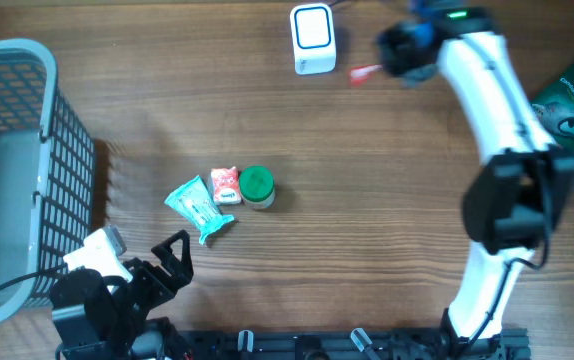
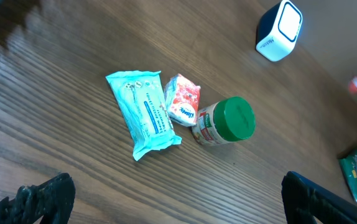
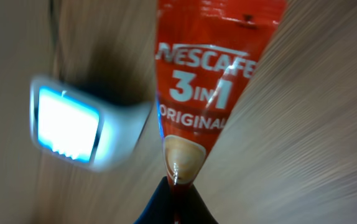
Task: Scan the item barcode
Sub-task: 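Drop the sachet at the right edge beside the gloves pack, then reach the right gripper to the green-lidded jar and grasp it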
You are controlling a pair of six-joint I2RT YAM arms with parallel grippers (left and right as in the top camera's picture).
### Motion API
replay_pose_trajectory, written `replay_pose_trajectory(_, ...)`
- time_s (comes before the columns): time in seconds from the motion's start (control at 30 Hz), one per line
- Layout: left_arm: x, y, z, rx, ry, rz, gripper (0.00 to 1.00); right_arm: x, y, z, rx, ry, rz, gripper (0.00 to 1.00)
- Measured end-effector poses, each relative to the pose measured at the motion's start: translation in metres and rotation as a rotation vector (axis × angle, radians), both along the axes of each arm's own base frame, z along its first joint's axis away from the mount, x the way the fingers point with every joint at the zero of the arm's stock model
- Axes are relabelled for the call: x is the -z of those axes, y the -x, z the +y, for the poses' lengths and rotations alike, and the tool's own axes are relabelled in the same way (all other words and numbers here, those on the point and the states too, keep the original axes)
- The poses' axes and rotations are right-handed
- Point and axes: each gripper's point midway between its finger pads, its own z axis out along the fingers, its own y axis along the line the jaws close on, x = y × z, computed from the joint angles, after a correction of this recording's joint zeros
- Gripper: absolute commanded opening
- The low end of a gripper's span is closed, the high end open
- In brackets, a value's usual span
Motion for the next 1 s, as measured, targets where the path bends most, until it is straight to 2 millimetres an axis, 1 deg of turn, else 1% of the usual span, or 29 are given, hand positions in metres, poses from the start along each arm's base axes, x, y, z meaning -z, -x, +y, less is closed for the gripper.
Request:
replay_pose_trajectory(0.03, 0.0, 0.0, 0.0, 0.0, 0.0, 0.001, 1.0, 0.0, 0.0, -0.008, 0.014, 0.014, -0.002, 0.08)
replay_pose_trajectory(0.07, 0.0, 0.0, 0.0, 0.0, 0.0, 0.001, 1.0, 0.001, -0.004, -0.074, 0.078, 0.133, -0.019, 0.11)
replay_pose_trajectory(0.17, 0.0, 0.0, 0.0, 0.0, 0.001, 0.001, 1.0, 0.01, -0.017, -0.15, 0.096, 0.26, -0.071, 0.12)
replay_pose_trajectory(0.2, 0.0, 0.0, 0.0, 0.0, 0.0, 0.0, 1.0, 0.016, -0.016, -0.165, 0.1, 0.282, -0.062, 0.14)
replay_pose_trajectory(0.23, 0.0, 0.0, 0.0, 0.0, 0.0, 0.001, 1.0, 0.023, -0.016, -0.176, 0.1, 0.296, -0.055, 0.19)
replay_pose_trajectory(0.27, 0.0, 0.0, 0.0, 0.0, 0.0, 0.001, 1.0, 0.031, -0.016, -0.187, 0.099, 0.31, -0.043, 0.29)
replay_pose_trajectory(0.3, 0.0, 0.0, 0.0, 0.0, 0.0, 0.001, 1.0, 0.042, -0.013, -0.196, 0.097, 0.325, -0.019, 0.47)
replay_pose_trajectory(0.33, 0.0, 0.0, 0.0, 0.0, 0.0, 0.001, 1.0, 0.059, -0.008, -0.207, 0.101, 0.337, 0.023, 0.64)
replay_pose_trajectory(0.37, 0.0, 0.0, 0.0, 0.0, 0.0, 0.001, 1.0, 0.07, -0.002, -0.212, 0.102, 0.339, 0.057, 0.73)
replay_pose_trajectory(0.4, 0.0, 0.0, 0.0, 0.0, 0.0, 0.001, 1.0, 0.08, 0.005, -0.217, 0.105, 0.335, 0.091, 0.73)
replay_pose_trajectory(0.43, 0.0, 0.0, 0.0, 0.0, 0.0, 0.001, 1.0, 0.084, 0.01, -0.219, 0.107, 0.327, 0.11, 0.73)
replay_pose_trajectory(0.5, 0.0, 0.0, 0.0, 0.0, 0.0, 0.001, 1.0, 0.087, 0.017, -0.216, 0.093, 0.263, 0.127, 0.71)
replay_pose_trajectory(0.53, 0.0, 0.0, 0.0, 0.0, 0.0, 0.001, 1.0, 0.086, 0.018, -0.211, 0.079, 0.214, 0.12, 0.71)
replay_pose_trajectory(0.57, 0.0, 0.0, 0.0, 0.0, 0.0, 0.001, 1.0, 0.084, 0.021, -0.198, 0.043, 0.123, 0.116, 0.72)
replay_pose_trajectory(0.63, 0.0, 0.0, 0.0, 0.0, 0.0, 0.0, 1.0, 0.078, 0.031, -0.156, -0.051, -0.07, 0.13, 0.81)
replay_pose_trajectory(0.67, 0.0, 0.0, 0.0, 0.0, 0.0, 0.001, 1.0, 0.073, 0.035, -0.133, -0.109, -0.148, 0.132, 0.84)
replay_pose_trajectory(0.7, 0.0, 0.0, 0.0, 0.0, 0.0, 0.0, 1.0, 0.068, 0.043, -0.111, -0.152, -0.221, 0.153, 0.88)
replay_pose_trajectory(0.73, 0.0, 0.0, 0.0, 0.0, 0.0, 0.001, 1.0, 0.062, 0.052, -0.083, -0.207, -0.29, 0.183, 0.95)
replay_pose_trajectory(0.77, 0.0, 0.0, 0.0, 0.0, 0.0, 0.0, 1.0, 0.054, 0.065, -0.044, -0.281, -0.36, 0.233, 0.95)
replay_pose_trajectory(0.8, 0.0, 0.0, 0.0, 0.0, 0.001, 0.001, 1.0, 0.051, 0.071, -0.021, -0.331, -0.385, 0.253, 0.95)
replay_pose_trajectory(0.83, 0.0, 0.0, 0.0, 0.0, 0.0, 0.0, 1.0, 0.047, 0.085, 0.012, -0.398, -0.411, 0.306, 0.95)
replay_pose_trajectory(0.87, 0.0, 0.0, 0.0, 0.0, 0.0, 0.001, 1.0, 0.044, 0.103, 0.053, -0.488, -0.424, 0.368, 0.96)
replay_pose_trajectory(0.9, 0.0, 0.0, 0.0, 0.0, 0.0, 0.0, 1.0, 0.043, 0.112, 0.076, -0.548, -0.419, 0.388, 0.99)
replay_pose_trajectory(0.93, 0.0, 0.0, 0.0, 0.0, 0.0, 0.001, 1.0, 0.043, 0.121, 0.1, -0.615, -0.406, 0.4, 1.0)
replay_pose_trajectory(1.0, 0.0, 0.0, 0.0, 0.0, 0.0, 0.001, 1.0, 0.044, 0.137, 0.133, -0.716, -0.378, 0.421, 1.0)
